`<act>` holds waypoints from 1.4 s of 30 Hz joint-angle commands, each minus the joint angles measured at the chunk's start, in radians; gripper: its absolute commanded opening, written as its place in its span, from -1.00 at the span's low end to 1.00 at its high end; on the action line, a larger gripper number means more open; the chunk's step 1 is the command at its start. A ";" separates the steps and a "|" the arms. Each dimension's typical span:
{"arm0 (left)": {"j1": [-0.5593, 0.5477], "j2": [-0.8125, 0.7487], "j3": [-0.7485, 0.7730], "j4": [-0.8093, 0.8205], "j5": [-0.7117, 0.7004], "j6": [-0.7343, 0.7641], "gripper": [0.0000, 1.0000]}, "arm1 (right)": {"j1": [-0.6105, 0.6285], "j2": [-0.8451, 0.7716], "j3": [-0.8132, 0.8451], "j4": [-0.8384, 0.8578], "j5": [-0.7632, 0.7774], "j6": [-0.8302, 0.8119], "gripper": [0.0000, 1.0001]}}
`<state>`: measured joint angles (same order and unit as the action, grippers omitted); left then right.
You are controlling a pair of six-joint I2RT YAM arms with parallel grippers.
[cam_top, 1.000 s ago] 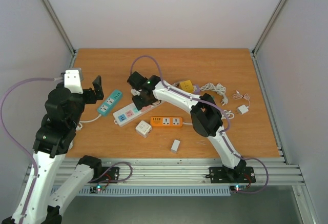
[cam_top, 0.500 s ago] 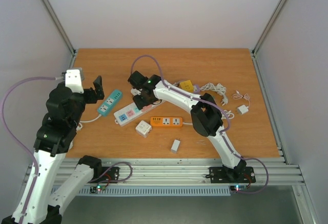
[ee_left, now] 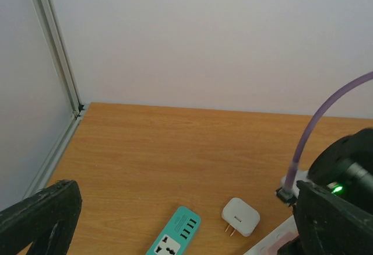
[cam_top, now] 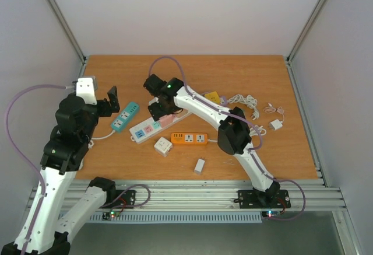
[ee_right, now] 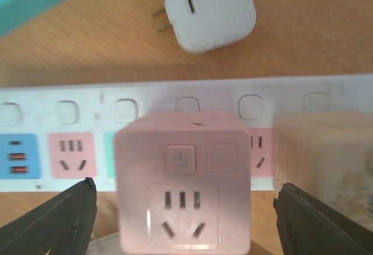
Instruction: Insert the plug
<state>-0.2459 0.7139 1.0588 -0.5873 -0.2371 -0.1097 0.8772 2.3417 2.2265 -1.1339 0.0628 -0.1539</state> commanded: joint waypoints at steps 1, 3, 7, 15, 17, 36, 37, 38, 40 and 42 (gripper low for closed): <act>0.005 0.013 0.014 0.017 -0.033 -0.023 0.99 | 0.006 -0.107 0.053 -0.044 -0.033 0.036 0.72; 0.006 0.022 0.026 0.000 -0.034 -0.030 0.99 | 0.006 -0.159 0.010 -0.018 -0.067 0.037 0.75; 0.005 0.052 0.067 -0.053 -0.002 -0.052 0.99 | 0.006 -0.312 -0.203 0.096 -0.069 0.061 0.73; 0.006 0.040 0.074 -0.035 0.227 -0.217 0.99 | 0.005 -0.723 -0.689 0.396 0.033 0.183 0.65; 0.005 0.063 0.051 -0.018 0.246 -0.257 0.99 | 0.004 -0.787 -0.762 0.421 0.053 0.223 0.64; 0.011 1.007 0.326 -0.014 0.414 -0.250 0.72 | 0.003 -0.960 -1.091 0.493 0.082 0.328 0.63; 0.013 1.058 0.360 -0.033 0.417 -0.214 0.75 | 0.003 -0.960 -1.091 0.490 0.079 0.325 0.63; 0.013 1.105 0.391 -0.048 0.416 -0.192 0.77 | 0.003 -0.956 -1.092 0.487 0.076 0.323 0.63; 0.014 1.189 0.457 -0.081 0.430 -0.129 0.82 | 0.003 -0.945 -1.094 0.483 0.068 0.322 0.64; 0.013 1.262 0.529 -0.133 0.445 -0.082 0.83 | 0.003 -0.935 -1.095 0.478 0.062 0.323 0.64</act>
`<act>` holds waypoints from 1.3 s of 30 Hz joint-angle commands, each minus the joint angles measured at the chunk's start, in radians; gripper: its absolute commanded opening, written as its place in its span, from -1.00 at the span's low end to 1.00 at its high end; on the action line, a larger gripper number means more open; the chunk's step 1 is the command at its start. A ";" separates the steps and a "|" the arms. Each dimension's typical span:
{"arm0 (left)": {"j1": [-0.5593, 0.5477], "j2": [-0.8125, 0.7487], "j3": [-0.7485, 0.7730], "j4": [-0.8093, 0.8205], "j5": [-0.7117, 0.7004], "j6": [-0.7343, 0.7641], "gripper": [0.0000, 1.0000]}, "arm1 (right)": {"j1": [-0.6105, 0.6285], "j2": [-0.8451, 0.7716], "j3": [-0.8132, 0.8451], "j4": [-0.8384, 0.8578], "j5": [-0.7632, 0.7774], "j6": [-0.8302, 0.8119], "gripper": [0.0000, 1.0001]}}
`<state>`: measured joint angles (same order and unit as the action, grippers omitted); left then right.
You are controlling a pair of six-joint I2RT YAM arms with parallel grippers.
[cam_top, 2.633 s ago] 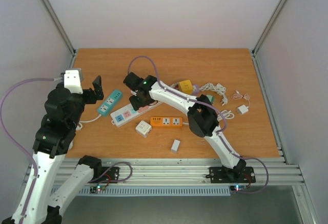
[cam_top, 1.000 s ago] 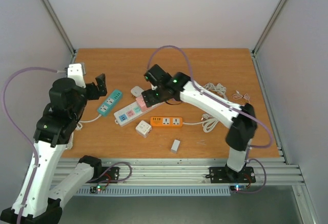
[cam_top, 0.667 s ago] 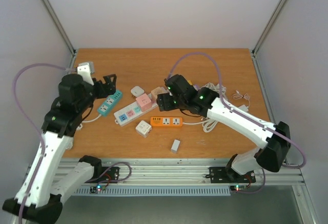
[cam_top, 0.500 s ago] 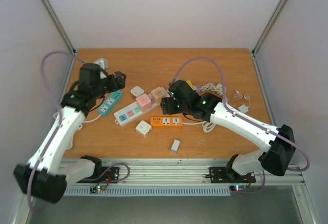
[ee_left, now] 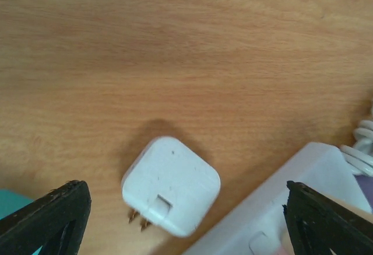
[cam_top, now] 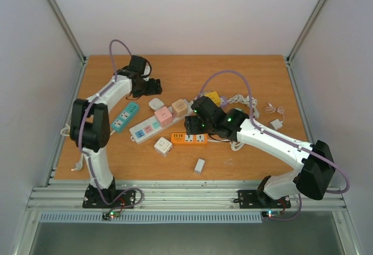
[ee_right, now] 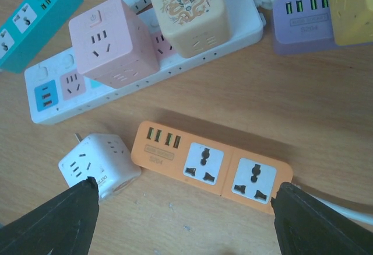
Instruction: Insert the plug
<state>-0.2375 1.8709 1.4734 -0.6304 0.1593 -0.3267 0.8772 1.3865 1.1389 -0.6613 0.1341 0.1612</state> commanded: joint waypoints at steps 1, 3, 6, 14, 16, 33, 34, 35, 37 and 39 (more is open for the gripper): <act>0.003 0.132 0.136 -0.101 0.054 0.152 0.81 | 0.003 0.026 -0.007 0.004 -0.013 0.007 0.64; 0.000 0.169 0.170 -0.119 0.051 0.190 0.77 | 0.003 0.037 -0.004 0.003 -0.018 0.007 0.65; -0.012 0.195 0.173 -0.120 0.070 0.226 0.76 | 0.003 0.051 -0.001 0.006 -0.025 0.002 0.65; -0.036 0.237 0.147 -0.154 0.029 0.314 0.83 | 0.003 0.098 0.015 0.046 -0.110 0.003 0.66; -0.041 0.247 0.142 -0.163 0.009 0.324 0.84 | 0.003 0.105 0.019 0.047 -0.120 0.005 0.66; -0.054 0.287 0.130 -0.155 -0.182 0.341 0.56 | 0.004 0.092 -0.038 0.103 -0.189 0.063 0.61; -0.054 0.279 0.125 -0.148 -0.183 0.333 0.53 | 0.003 0.091 -0.038 0.103 -0.188 0.063 0.61; -0.053 0.272 0.120 -0.139 -0.178 0.314 0.51 | 0.005 0.092 -0.037 0.102 -0.188 0.063 0.61; -0.053 0.265 0.114 -0.126 -0.163 0.312 0.47 | 0.005 0.092 -0.037 0.104 -0.189 0.064 0.61; -0.053 0.268 0.120 -0.129 -0.146 0.314 0.40 | 0.004 0.092 -0.038 0.103 -0.188 0.064 0.60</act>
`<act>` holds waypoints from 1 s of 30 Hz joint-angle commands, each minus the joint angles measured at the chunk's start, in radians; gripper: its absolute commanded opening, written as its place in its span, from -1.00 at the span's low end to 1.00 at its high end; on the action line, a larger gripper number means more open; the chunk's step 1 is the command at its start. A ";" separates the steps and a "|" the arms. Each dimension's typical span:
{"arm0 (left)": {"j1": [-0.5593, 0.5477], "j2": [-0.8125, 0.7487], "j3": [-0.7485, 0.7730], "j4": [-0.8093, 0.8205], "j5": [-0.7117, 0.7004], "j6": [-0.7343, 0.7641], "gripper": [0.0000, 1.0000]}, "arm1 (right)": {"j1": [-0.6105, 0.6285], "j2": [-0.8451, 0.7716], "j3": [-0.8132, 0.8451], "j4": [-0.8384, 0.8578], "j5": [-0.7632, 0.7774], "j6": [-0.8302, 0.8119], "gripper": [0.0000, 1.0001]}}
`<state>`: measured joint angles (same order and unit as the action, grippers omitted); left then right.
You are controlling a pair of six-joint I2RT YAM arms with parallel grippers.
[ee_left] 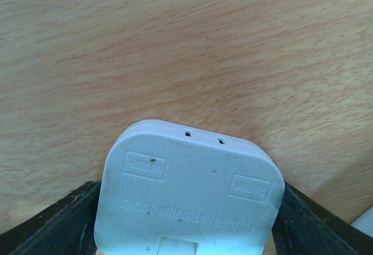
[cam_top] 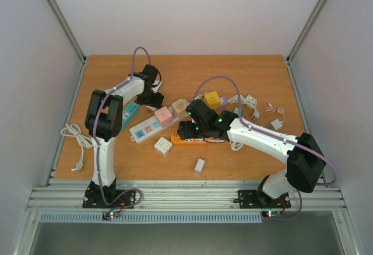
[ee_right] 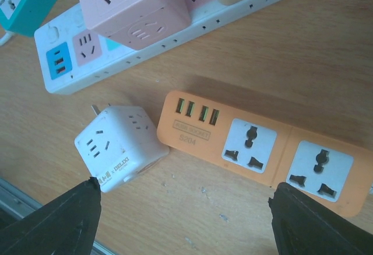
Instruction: Insert the plug
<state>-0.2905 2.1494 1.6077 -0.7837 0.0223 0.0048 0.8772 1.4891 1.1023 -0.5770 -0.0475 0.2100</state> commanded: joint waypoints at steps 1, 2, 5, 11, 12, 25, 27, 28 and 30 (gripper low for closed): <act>0.000 -0.008 -0.013 0.021 -0.003 -0.017 0.36 | 0.004 -0.011 -0.002 0.017 -0.005 0.014 0.59; -0.001 -0.008 -0.013 0.021 -0.003 -0.018 0.30 | 0.004 -0.014 -0.003 0.017 -0.001 0.014 0.59; 0.000 -0.020 -0.020 0.033 -0.008 -0.021 0.20 | 0.003 -0.022 -0.007 0.016 0.017 0.011 0.59; 0.000 -0.165 -0.108 0.169 0.037 -0.063 0.09 | 0.003 -0.048 -0.012 0.031 0.091 -0.025 0.59; 0.001 -0.196 -0.132 0.200 0.042 -0.078 0.09 | 0.002 -0.053 -0.013 0.040 0.100 -0.032 0.59; -0.002 -0.595 -0.375 0.490 0.414 -0.459 0.17 | -0.004 -0.131 -0.040 0.178 0.118 -0.101 0.61; -0.005 -0.638 -0.411 0.537 0.446 -0.585 0.17 | -0.008 -0.145 -0.035 0.200 0.123 -0.128 0.62; -0.007 -0.660 -0.426 0.557 0.450 -0.622 0.17 | -0.010 -0.149 -0.030 0.208 0.125 -0.136 0.63; -0.011 -0.705 -0.458 0.607 0.472 -0.701 0.20 | -0.013 -0.155 -0.020 0.228 0.129 -0.154 0.64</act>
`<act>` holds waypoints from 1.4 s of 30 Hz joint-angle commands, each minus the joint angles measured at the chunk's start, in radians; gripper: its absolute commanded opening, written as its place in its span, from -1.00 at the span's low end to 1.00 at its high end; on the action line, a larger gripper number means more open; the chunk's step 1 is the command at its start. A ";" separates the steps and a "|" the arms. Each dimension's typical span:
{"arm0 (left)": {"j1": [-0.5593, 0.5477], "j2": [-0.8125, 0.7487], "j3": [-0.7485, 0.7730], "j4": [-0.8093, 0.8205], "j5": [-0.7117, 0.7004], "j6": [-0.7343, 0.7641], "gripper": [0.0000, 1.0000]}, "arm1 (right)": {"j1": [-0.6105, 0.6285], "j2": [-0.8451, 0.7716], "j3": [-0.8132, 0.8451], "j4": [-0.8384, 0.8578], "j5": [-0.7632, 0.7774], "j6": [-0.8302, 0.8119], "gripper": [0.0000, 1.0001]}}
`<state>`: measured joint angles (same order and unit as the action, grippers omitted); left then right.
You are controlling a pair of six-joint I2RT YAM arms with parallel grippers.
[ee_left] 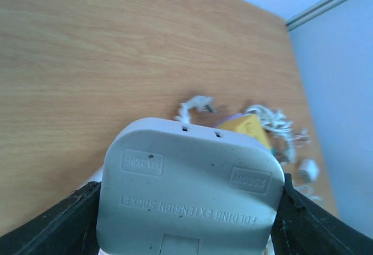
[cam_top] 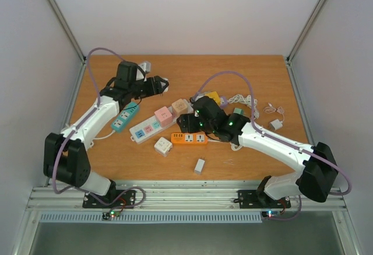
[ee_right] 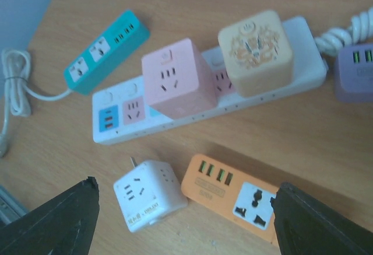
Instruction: Insert the plug
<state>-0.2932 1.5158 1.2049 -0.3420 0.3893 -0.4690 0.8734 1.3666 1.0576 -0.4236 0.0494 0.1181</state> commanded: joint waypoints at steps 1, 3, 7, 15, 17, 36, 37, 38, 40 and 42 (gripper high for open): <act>-0.010 -0.092 -0.069 0.189 0.110 -0.265 0.21 | -0.008 -0.031 0.030 0.093 0.033 -0.075 0.64; -0.016 -0.128 -0.094 0.237 0.125 -0.342 0.22 | -0.008 -0.021 0.052 0.110 0.049 -0.099 0.64; -0.032 -0.188 -0.134 0.268 0.132 -0.468 0.24 | -0.008 0.019 0.095 0.178 0.042 -0.149 0.62; -0.038 -0.293 -0.243 0.375 0.126 -0.700 0.22 | -0.008 0.055 0.142 0.335 -0.071 -0.188 0.56; -0.038 -0.297 -0.269 0.417 0.142 -0.763 0.22 | -0.008 0.076 0.163 0.345 -0.057 -0.186 0.53; -0.042 -0.354 -0.330 0.500 0.174 -0.961 0.21 | -0.008 0.205 0.234 0.470 0.062 -0.247 -0.08; -0.042 -0.358 -0.331 0.499 0.174 -0.965 0.21 | -0.008 0.207 0.235 0.480 0.065 -0.250 -0.09; -0.041 -0.361 -0.329 0.500 0.176 -0.967 0.22 | -0.008 0.210 0.238 0.486 0.063 -0.254 -0.12; -0.041 -0.369 -0.329 0.496 0.174 -0.968 0.22 | -0.008 0.215 0.241 0.492 0.059 -0.258 -0.20; -0.041 -0.376 -0.329 0.491 0.172 -0.968 0.26 | -0.008 0.218 0.238 0.502 0.050 -0.258 -0.30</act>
<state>-0.3317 1.1744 0.8810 0.0875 0.5457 -1.4220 0.8700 1.5688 1.2713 0.0093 0.0856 -0.1215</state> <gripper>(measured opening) 0.708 0.388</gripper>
